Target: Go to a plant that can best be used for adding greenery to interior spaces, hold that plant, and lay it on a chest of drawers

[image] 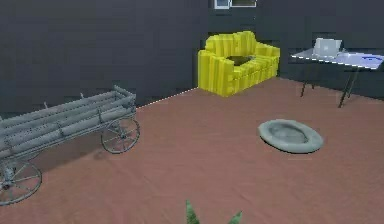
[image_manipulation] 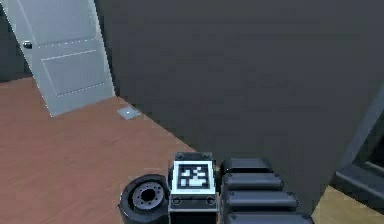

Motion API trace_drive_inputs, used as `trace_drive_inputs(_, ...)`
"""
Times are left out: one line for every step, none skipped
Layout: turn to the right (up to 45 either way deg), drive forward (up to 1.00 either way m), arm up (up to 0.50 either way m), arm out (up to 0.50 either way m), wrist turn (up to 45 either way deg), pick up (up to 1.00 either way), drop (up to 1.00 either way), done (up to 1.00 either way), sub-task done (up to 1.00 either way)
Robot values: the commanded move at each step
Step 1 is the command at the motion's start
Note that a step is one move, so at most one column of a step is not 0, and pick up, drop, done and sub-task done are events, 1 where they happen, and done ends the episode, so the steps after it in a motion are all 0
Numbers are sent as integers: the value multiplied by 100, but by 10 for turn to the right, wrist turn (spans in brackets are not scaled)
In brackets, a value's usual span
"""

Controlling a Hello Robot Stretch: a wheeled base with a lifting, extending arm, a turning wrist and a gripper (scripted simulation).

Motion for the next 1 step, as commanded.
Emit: trace_drive_inputs(-450,0,0,0,0,0,0,0,0)
